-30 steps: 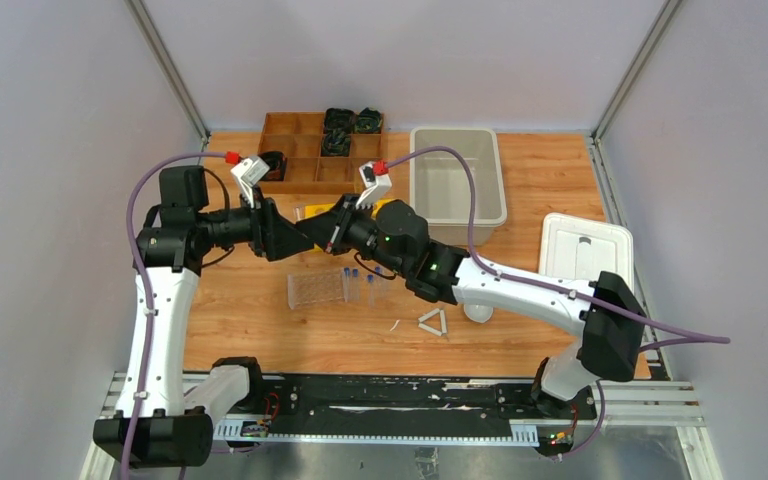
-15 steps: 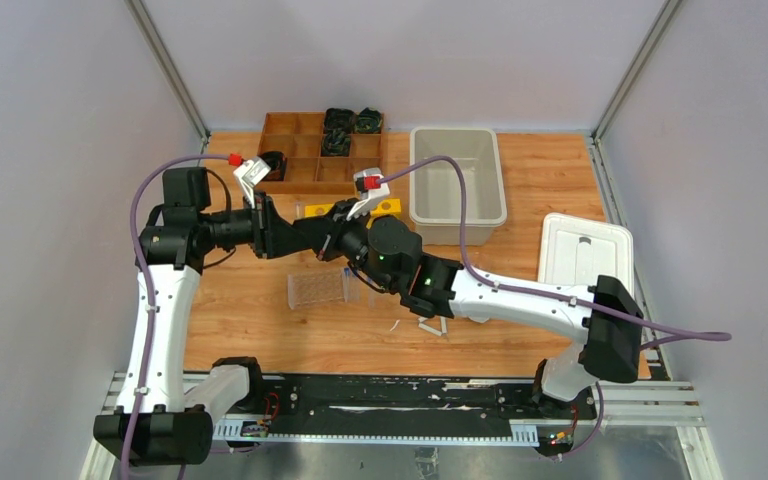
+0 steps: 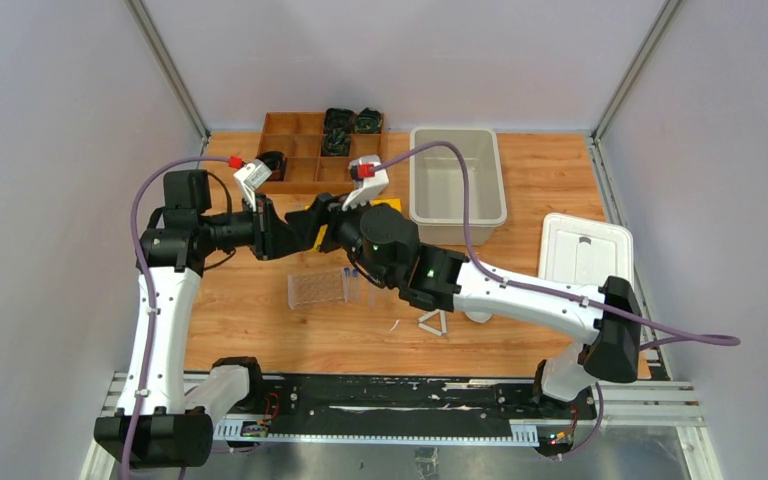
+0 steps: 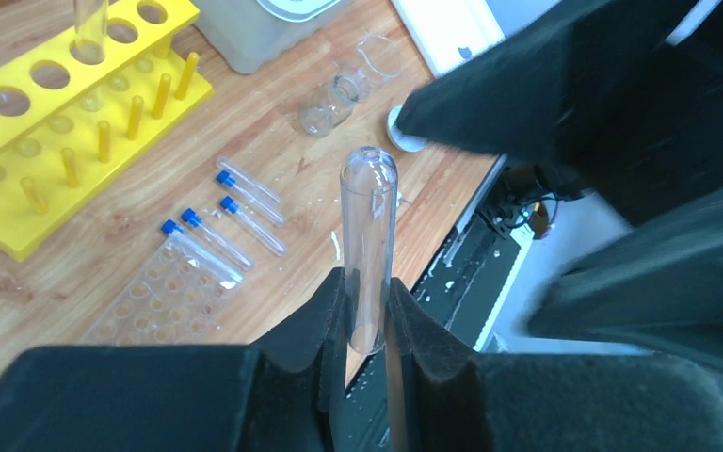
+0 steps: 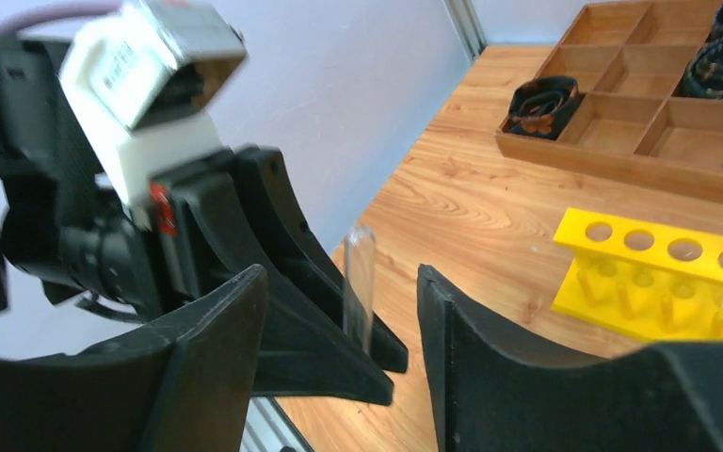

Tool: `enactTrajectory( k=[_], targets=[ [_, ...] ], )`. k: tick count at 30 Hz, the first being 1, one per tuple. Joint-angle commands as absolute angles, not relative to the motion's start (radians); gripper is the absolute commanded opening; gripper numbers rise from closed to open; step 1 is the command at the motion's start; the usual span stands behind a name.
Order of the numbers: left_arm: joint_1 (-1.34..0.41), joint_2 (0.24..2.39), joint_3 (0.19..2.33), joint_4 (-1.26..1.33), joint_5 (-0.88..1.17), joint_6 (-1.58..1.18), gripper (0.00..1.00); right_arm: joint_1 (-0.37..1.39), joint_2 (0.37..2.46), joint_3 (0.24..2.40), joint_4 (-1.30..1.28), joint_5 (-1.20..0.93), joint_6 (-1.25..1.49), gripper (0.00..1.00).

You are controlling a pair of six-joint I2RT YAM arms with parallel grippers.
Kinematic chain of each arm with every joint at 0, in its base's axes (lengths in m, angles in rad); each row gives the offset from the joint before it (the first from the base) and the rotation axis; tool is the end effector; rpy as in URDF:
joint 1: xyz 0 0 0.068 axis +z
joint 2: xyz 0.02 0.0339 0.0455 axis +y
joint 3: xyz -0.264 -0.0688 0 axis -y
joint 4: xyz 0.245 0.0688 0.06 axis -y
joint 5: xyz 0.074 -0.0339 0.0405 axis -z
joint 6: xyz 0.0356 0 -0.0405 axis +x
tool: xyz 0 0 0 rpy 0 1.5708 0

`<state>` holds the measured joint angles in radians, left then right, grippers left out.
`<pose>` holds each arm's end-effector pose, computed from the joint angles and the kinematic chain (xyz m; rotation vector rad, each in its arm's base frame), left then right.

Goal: Organize the chemistry lab equipment

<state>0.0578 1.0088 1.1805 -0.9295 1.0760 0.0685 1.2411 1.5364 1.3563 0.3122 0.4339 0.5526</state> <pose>0.1780 -0.0211 0.3754 0.5310 2.0222 -1.1510 0.1333 0.3434 0.4065 -0.1520 1.5505 1.1399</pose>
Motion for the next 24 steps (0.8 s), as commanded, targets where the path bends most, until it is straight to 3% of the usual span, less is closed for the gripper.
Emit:
enactTrajectory(
  k=[1,7,15,24],
  targets=[
    [0.064,0.974,1.177,-0.917,1.053,0.128,0.14,1.213,1.569,1.581,0.023,0.429,0.555,0.64],
    [0.063,0.948,1.181,-0.916,1.024,0.2,0.14,1.175,1.638,1.762,-0.235,0.293,0.565,0.61],
    [0.062,0.936,1.183,-0.916,1.035,0.231,0.13,1.163,1.691,1.855,-0.301,0.201,0.535,0.58],
    [0.062,0.931,1.184,-0.917,1.014,0.242,0.13,1.133,1.759,1.929,-0.343,0.163,0.526,0.42]
  ],
)
